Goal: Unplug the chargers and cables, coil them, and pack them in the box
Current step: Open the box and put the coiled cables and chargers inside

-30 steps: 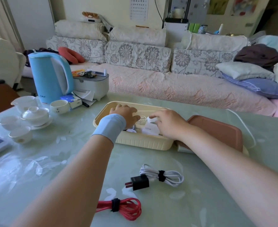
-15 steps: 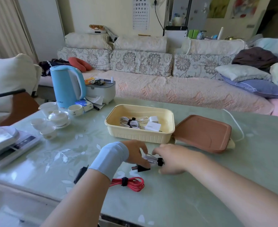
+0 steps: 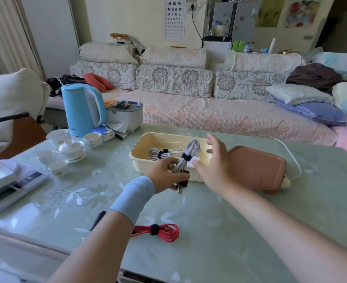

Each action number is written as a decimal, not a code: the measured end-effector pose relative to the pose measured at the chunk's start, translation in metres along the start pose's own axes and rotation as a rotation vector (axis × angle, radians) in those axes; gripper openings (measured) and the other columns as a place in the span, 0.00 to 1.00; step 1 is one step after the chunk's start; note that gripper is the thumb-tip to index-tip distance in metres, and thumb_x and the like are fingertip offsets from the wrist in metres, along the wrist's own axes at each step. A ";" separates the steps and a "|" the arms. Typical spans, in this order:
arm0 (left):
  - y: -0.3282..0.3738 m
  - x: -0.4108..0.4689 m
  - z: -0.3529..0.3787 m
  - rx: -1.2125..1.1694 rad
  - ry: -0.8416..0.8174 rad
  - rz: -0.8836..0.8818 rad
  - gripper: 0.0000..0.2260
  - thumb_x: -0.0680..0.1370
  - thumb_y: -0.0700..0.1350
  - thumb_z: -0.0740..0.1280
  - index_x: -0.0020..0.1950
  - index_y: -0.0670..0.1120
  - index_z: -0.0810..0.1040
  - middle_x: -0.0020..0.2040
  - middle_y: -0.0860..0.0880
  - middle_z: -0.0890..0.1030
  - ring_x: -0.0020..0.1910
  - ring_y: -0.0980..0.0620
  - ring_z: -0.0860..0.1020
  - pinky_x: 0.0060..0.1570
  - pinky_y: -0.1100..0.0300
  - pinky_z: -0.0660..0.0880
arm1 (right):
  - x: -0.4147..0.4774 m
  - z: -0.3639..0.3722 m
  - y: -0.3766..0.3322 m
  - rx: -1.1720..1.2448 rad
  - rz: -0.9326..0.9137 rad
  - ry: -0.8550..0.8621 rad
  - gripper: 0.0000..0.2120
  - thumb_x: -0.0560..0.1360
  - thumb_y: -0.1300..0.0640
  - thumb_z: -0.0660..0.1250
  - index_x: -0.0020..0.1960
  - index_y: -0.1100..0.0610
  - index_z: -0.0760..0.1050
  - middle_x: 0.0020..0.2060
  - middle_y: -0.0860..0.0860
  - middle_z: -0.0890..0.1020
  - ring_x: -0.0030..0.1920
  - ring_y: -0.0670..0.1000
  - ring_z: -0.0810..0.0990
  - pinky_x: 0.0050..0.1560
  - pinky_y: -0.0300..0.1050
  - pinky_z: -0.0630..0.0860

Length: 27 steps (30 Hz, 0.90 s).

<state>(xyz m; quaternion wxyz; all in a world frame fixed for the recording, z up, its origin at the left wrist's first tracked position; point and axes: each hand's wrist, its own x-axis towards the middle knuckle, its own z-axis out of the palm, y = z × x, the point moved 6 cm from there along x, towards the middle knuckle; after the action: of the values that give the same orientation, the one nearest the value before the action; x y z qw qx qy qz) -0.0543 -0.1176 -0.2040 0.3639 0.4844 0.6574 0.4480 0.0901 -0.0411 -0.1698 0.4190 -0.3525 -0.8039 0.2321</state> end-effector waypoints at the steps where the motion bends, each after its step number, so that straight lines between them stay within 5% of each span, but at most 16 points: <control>1: 0.003 0.000 -0.003 -0.078 0.050 0.021 0.18 0.73 0.41 0.74 0.60 0.43 0.75 0.47 0.46 0.78 0.44 0.45 0.83 0.43 0.52 0.82 | 0.001 0.005 0.002 0.125 0.182 -0.058 0.34 0.74 0.52 0.73 0.75 0.53 0.62 0.61 0.48 0.73 0.57 0.50 0.77 0.62 0.50 0.74; 3: 0.008 0.001 -0.003 -0.157 0.126 0.063 0.18 0.72 0.42 0.75 0.60 0.44 0.76 0.49 0.44 0.80 0.46 0.46 0.83 0.44 0.51 0.82 | -0.004 0.029 0.002 0.385 0.416 -0.290 0.23 0.76 0.47 0.69 0.68 0.52 0.71 0.54 0.47 0.80 0.52 0.51 0.81 0.57 0.59 0.79; 5: 0.011 0.002 0.001 -0.149 0.134 0.108 0.17 0.71 0.43 0.75 0.59 0.46 0.78 0.50 0.43 0.81 0.47 0.45 0.83 0.44 0.48 0.82 | -0.007 0.045 -0.006 0.504 0.437 -0.386 0.11 0.78 0.49 0.67 0.57 0.52 0.79 0.49 0.52 0.84 0.49 0.56 0.84 0.50 0.64 0.81; 9: 0.018 0.009 -0.002 -0.025 0.045 0.198 0.14 0.72 0.42 0.72 0.56 0.53 0.80 0.45 0.46 0.81 0.42 0.51 0.81 0.44 0.50 0.82 | 0.009 0.051 -0.007 0.475 0.385 -0.299 0.07 0.80 0.55 0.65 0.57 0.51 0.78 0.46 0.53 0.83 0.43 0.53 0.83 0.42 0.53 0.83; 12: 0.019 0.026 -0.037 0.358 0.189 0.206 0.15 0.73 0.48 0.70 0.59 0.57 0.80 0.54 0.50 0.77 0.46 0.53 0.78 0.49 0.60 0.75 | 0.032 0.045 -0.010 0.324 0.240 -0.295 0.11 0.78 0.60 0.67 0.59 0.51 0.79 0.41 0.48 0.80 0.38 0.48 0.76 0.35 0.37 0.72; 15: 0.016 0.040 -0.076 0.347 0.449 0.195 0.18 0.75 0.44 0.67 0.64 0.53 0.76 0.58 0.52 0.78 0.49 0.53 0.79 0.54 0.59 0.74 | 0.057 0.045 -0.006 -0.032 0.106 -0.264 0.16 0.76 0.57 0.70 0.63 0.51 0.77 0.49 0.48 0.80 0.48 0.50 0.77 0.44 0.42 0.69; 18: 0.020 0.050 -0.085 0.432 0.579 0.367 0.23 0.74 0.40 0.66 0.68 0.51 0.71 0.62 0.48 0.73 0.56 0.47 0.75 0.58 0.54 0.73 | 0.074 0.059 0.000 -0.225 0.062 -0.310 0.15 0.75 0.55 0.70 0.61 0.51 0.76 0.53 0.49 0.80 0.53 0.52 0.78 0.48 0.42 0.70; 21: 0.008 0.066 -0.072 0.682 0.519 0.397 0.20 0.74 0.42 0.65 0.65 0.55 0.75 0.64 0.50 0.72 0.63 0.47 0.68 0.62 0.52 0.70 | 0.078 0.083 0.007 -0.257 0.023 -0.426 0.11 0.74 0.55 0.71 0.56 0.51 0.79 0.50 0.49 0.81 0.50 0.52 0.79 0.45 0.41 0.71; 24: -0.025 0.081 -0.064 0.821 0.354 0.208 0.13 0.78 0.48 0.61 0.59 0.57 0.79 0.61 0.53 0.75 0.62 0.48 0.69 0.59 0.51 0.70 | 0.076 0.102 0.018 -0.182 0.042 -0.463 0.13 0.71 0.55 0.76 0.55 0.51 0.81 0.48 0.49 0.82 0.49 0.50 0.80 0.45 0.39 0.72; 27: -0.040 0.084 -0.064 0.976 0.242 0.086 0.16 0.81 0.53 0.52 0.54 0.55 0.80 0.62 0.53 0.77 0.58 0.48 0.72 0.54 0.54 0.68 | 0.076 0.110 0.027 -0.163 0.067 -0.490 0.13 0.74 0.53 0.73 0.58 0.51 0.81 0.51 0.49 0.83 0.53 0.51 0.80 0.50 0.40 0.71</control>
<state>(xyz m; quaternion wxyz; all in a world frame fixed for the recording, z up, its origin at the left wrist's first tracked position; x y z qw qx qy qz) -0.1474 -0.0571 -0.2245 -0.0025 0.5692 0.8072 0.1561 -0.0224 0.0257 -0.2091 0.1738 -0.3447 -0.8854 0.2587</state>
